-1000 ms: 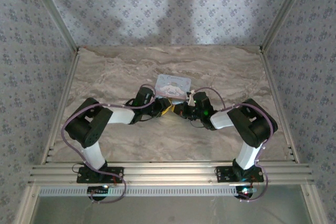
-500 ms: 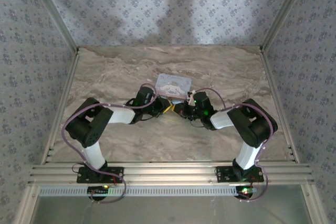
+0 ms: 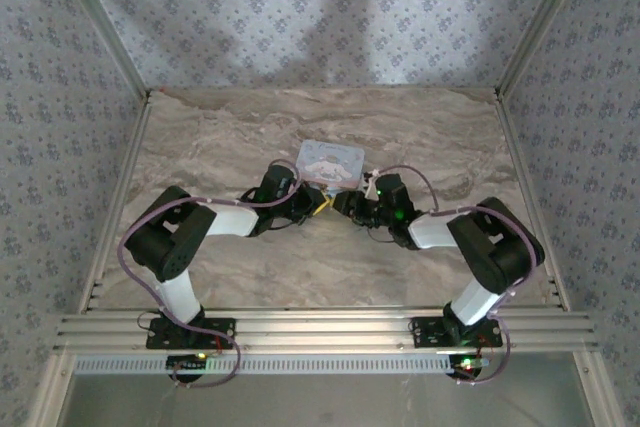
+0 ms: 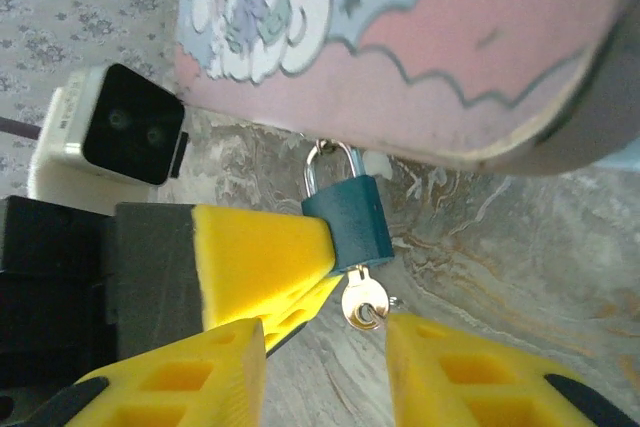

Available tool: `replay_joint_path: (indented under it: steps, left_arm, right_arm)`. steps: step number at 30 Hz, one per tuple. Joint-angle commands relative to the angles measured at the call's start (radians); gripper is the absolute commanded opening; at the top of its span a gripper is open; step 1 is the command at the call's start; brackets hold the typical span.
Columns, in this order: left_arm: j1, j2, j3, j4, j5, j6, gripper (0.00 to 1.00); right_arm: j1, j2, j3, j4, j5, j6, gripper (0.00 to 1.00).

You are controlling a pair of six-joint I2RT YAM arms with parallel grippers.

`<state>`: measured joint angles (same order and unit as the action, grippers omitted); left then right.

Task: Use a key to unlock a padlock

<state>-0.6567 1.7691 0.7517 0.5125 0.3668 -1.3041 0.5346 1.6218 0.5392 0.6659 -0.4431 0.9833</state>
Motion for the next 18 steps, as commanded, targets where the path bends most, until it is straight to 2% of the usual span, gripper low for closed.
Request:
replay_joint_path:
  steps: [1, 10, 14, 18]
  left_arm:
    - [-0.005, -0.026, 0.020, -0.015, 0.003, -0.014, 0.00]
    - [-0.005, -0.066, 0.021, -0.053, 0.009, -0.011, 0.00]
    - [-0.004, -0.078, 0.019, -0.058, 0.011, -0.012, 0.00]
    - [-0.005, -0.093, 0.017, -0.064, 0.011, -0.016, 0.00]
  right_arm:
    - [-0.030, -0.064, -0.010, -0.097, 0.028, -0.090, 0.42]
    - [-0.067, -0.268, 0.129, -0.480, 0.094, -0.444, 0.54]
    - [-0.062, -0.348, 0.188, -0.581, 0.144, -0.613, 0.56]
    - [-0.050, -0.438, 0.182, -0.571, 0.211, -0.742, 0.60]
